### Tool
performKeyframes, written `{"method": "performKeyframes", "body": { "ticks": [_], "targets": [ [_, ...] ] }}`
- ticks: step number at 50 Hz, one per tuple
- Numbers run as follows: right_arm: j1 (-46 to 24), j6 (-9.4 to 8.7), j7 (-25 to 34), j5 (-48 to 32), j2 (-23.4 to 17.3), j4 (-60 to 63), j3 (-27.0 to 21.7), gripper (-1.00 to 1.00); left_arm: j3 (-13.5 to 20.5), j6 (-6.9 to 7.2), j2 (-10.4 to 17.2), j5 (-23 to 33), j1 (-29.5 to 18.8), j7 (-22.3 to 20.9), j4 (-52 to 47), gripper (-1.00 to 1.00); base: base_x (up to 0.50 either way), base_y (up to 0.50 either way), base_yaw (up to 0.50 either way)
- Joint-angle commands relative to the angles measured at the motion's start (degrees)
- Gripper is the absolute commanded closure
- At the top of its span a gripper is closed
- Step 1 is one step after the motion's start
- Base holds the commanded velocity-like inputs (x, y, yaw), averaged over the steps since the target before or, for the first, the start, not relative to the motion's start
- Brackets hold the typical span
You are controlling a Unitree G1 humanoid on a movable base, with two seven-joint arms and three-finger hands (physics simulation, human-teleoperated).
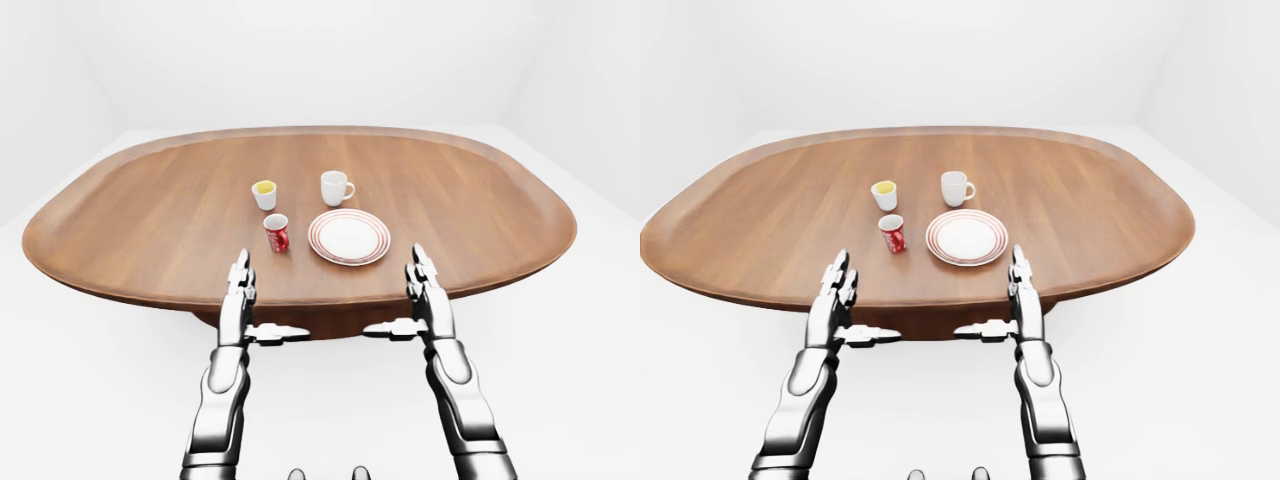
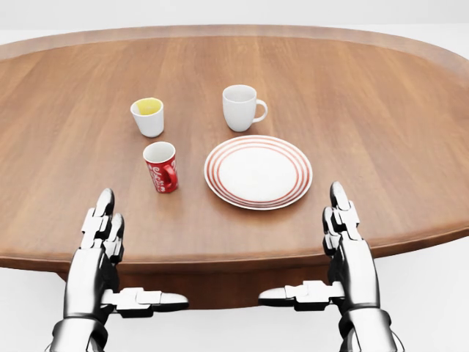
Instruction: Pick up the red mug and put it on the plate
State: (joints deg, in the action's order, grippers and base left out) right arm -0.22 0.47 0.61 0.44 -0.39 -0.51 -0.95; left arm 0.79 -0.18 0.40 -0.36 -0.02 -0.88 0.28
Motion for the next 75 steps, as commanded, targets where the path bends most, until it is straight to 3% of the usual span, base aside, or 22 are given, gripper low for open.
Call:
{"method": "performKeyframes", "body": {
  "ticks": [1,6,32,57,71,75],
  "targets": [
    [-0.4,0.48,1.0,1.1,-0.6,-0.4,-1.3,-1.00,1.2,-0.27,0.6,-0.6,0.0,-1.4,0.5,-1.00,0.00,0.00,0.00],
    [-0.7,1.31,1.0,0.9,-0.7,-1.7,-1.3,-1.00,1.1,-0.36,0.6,-0.4,0.0,-1.4,0.6,-1.00,0.00,0.00,0.00],
    [-1.1,0.40,-0.2,-0.6,-0.9,-2.1,-1.4,-1.00,1.3,-0.55,0.7,-0.4,-0.2,-1.4,1.0,-1.00,0.00,0.00,0.00],
    [-1.2,0.72,-0.4,-0.7,-0.8,-2.4,-1.5,-1.00,1.2,-0.44,0.7,-0.3,0.1,-1.4,0.5,-1.00,0.00,0.43,0.00],
    [-1.8,1.41,-0.4,0.2,-1.2,-3.9,-2.0,-1.00,1.6,-0.81,0.8,-0.5,-0.4,-1.5,1.5,-1.00,0.00,0.00,0.00],
    [-1.8,0.31,-0.4,0.6,-2.2,-2.5,-3.8,-1.00,2.1,-0.23,1.2,-0.8,-0.7,-1.6,0.9,-1.00,0.00,0.00,0.00]
  ]
}}
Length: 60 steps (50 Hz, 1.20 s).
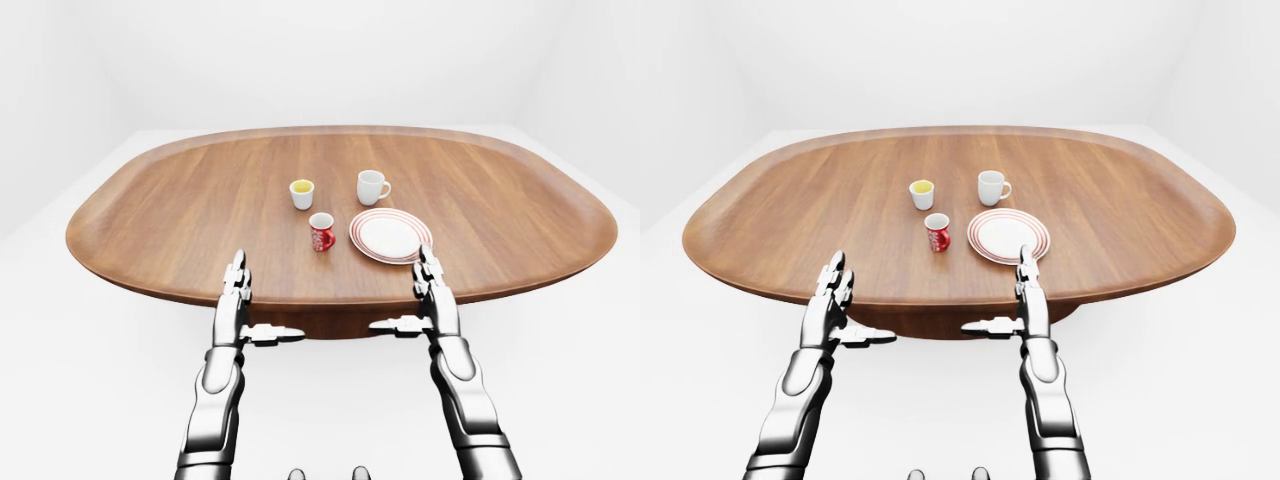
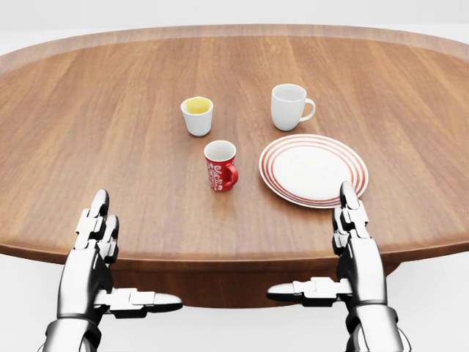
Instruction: Pick up the red mug and put it on the plate
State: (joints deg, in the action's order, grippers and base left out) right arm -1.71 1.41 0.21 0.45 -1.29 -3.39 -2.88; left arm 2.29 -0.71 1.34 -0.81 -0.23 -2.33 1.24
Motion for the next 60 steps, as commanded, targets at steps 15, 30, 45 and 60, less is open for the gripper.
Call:
{"method": "performKeyframes", "body": {
  "ticks": [15,30,45,60],
  "targets": [
    [-16.2,-6.41,1.9,3.7,-7.4,-4.7,-6.0,-1.00,7.5,5.71,6.6,-6.2,-14.3,-1.6,0.1,-1.00,0.00,0.00,0.00],
    [-29.1,-6.41,1.1,7.3,-13.5,-6.0,-8.5,-1.00,10.7,5.71,15.0,-11.8,-30.7,0.5,0.2,-1.00,0.00,0.00,0.00],
    [-36.5,-6.41,3.2,6.4,-17.6,-11.5,-8.9,-1.00,10.2,5.71,17.5,-11.4,-38.0,0.8,0.3,-1.00,0.00,0.00,0.00],
    [-40.4,-6.41,4.6,5.1,-19.7,-13.7,-8.9,-1.00,11.1,5.71,19.9,-11.6,-41.4,0.5,0.0,-1.00,0.00,0.00,0.00]
  ]
}}
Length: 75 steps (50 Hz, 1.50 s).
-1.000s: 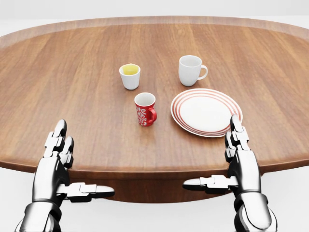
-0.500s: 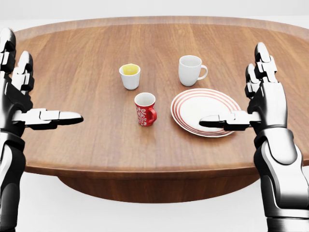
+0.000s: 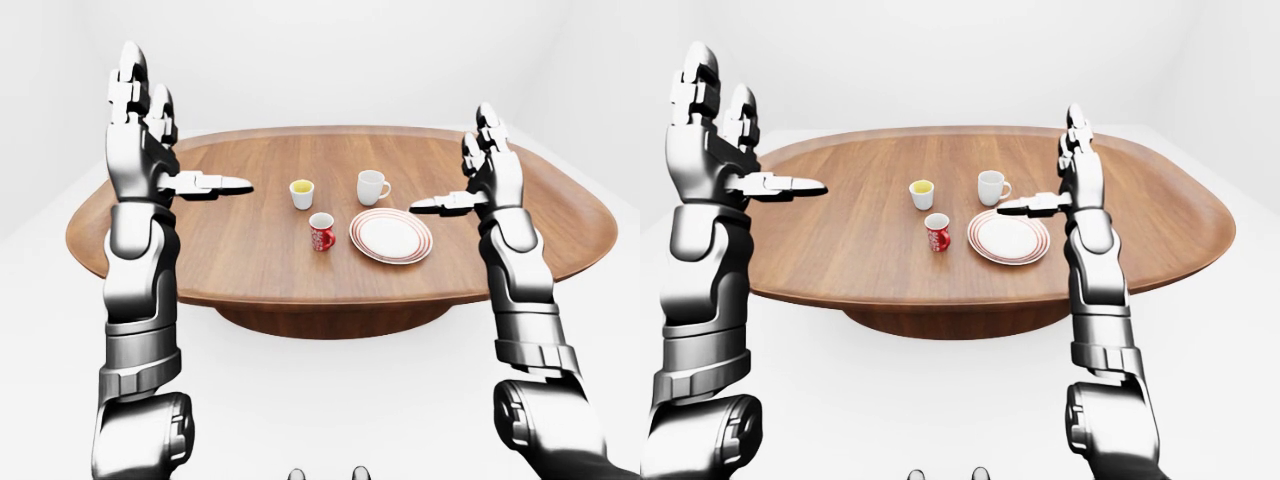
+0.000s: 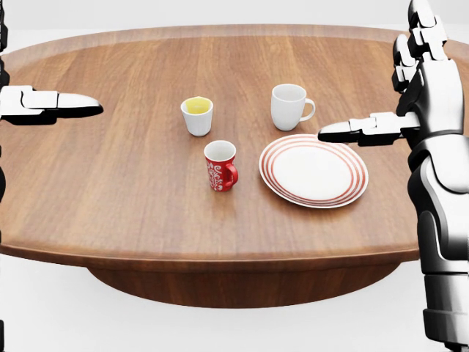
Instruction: Pick up the red mug and put it on the plate
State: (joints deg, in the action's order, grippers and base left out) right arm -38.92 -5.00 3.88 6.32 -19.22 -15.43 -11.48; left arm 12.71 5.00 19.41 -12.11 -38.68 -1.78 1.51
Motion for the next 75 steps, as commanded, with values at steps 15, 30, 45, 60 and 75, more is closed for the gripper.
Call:
{"method": "performKeyframes", "body": {
  "ticks": [15,30,45,60,75],
  "targets": [
    [-2.7,0.00,0.9,-1.0,-2.1,-4.1,-0.6,-1.00,-0.1,0.00,1.7,1.1,-3.2,-0.5,1.5,-1.00,0.00,0.00,0.00],
    [-3.1,0.00,1.1,-1.7,-1.7,-7.2,0.0,-1.00,0.0,0.00,1.7,1.9,-3.6,-1.0,0.0,-1.00,0.00,0.00,0.00],
    [-2.5,0.00,1.2,-2.1,-1.8,-6.2,-0.2,-1.00,0.1,0.00,1.7,2.0,-3.2,-1.2,0.3,-1.00,0.11,0.00,0.00],
    [-2.1,0.00,1.5,-2.3,-1.8,-6.8,-0.3,-1.00,0.0,0.00,1.4,2.2,-2.9,-1.3,0.3,-1.00,0.19,0.00,0.00],
    [-0.9,0.00,1.4,-2.4,-1.7,-4.8,-0.5,-1.00,0.0,0.00,1.4,2.1,-3.1,-1.4,0.4,-1.00,0.19,0.00,0.00]
  ]
}}
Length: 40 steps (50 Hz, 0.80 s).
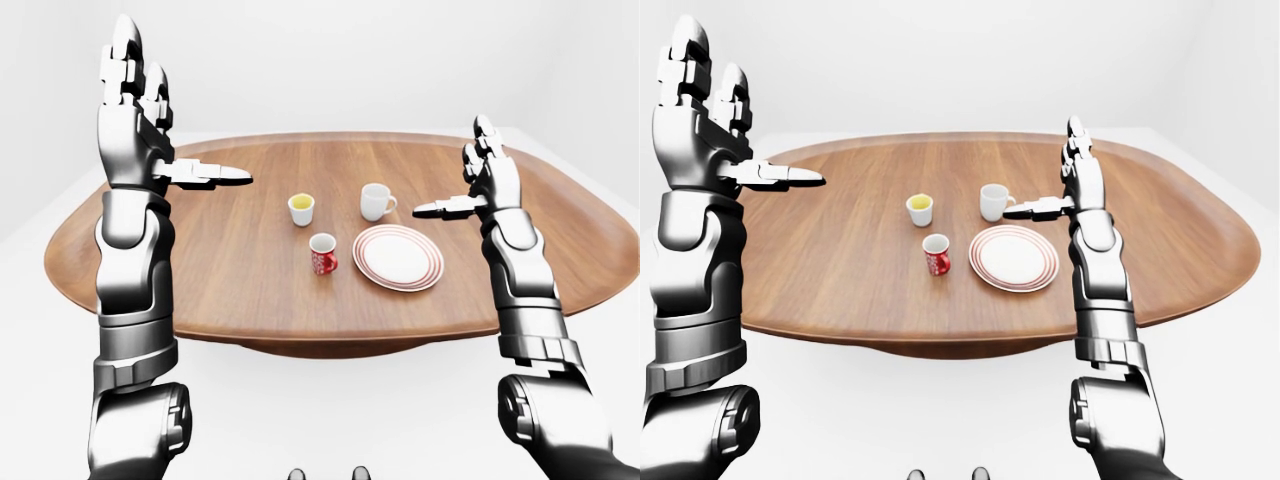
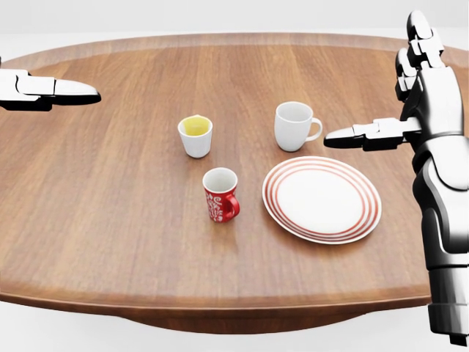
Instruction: Pick up the red mug and put it on the plate
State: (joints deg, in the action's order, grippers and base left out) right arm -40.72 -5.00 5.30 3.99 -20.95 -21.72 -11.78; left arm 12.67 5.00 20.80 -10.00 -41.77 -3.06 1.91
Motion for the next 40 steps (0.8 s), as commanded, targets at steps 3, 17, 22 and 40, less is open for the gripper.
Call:
{"method": "performKeyframes", "body": {
  "ticks": [3,17,22,40],
  "targets": [
    [1.0,0.00,0.0,-0.1,0.0,1.8,-0.2,-1.00,0.0,0.00,0.0,0.0,0.0,-0.1,0.1,-1.00,0.19,0.00,0.00],
    [0.6,0.00,0.5,-0.3,-0.7,0.6,-0.5,-1.00,-0.6,0.00,-0.7,0.8,0.3,-0.3,0.6,-1.00,0.19,0.00,0.00],
    [0.5,0.00,0.5,-0.3,-0.6,0.4,-0.5,-1.00,-0.5,0.00,-0.8,0.9,0.3,-0.4,0.7,-1.00,0.19,0.00,0.00],
    [0.6,0.00,0.7,-0.6,-0.5,-0.1,-0.2,-1.00,-0.5,0.00,-0.8,1.0,0.6,-0.6,0.8,-1.00,0.19,0.00,0.00]
  ]
}}
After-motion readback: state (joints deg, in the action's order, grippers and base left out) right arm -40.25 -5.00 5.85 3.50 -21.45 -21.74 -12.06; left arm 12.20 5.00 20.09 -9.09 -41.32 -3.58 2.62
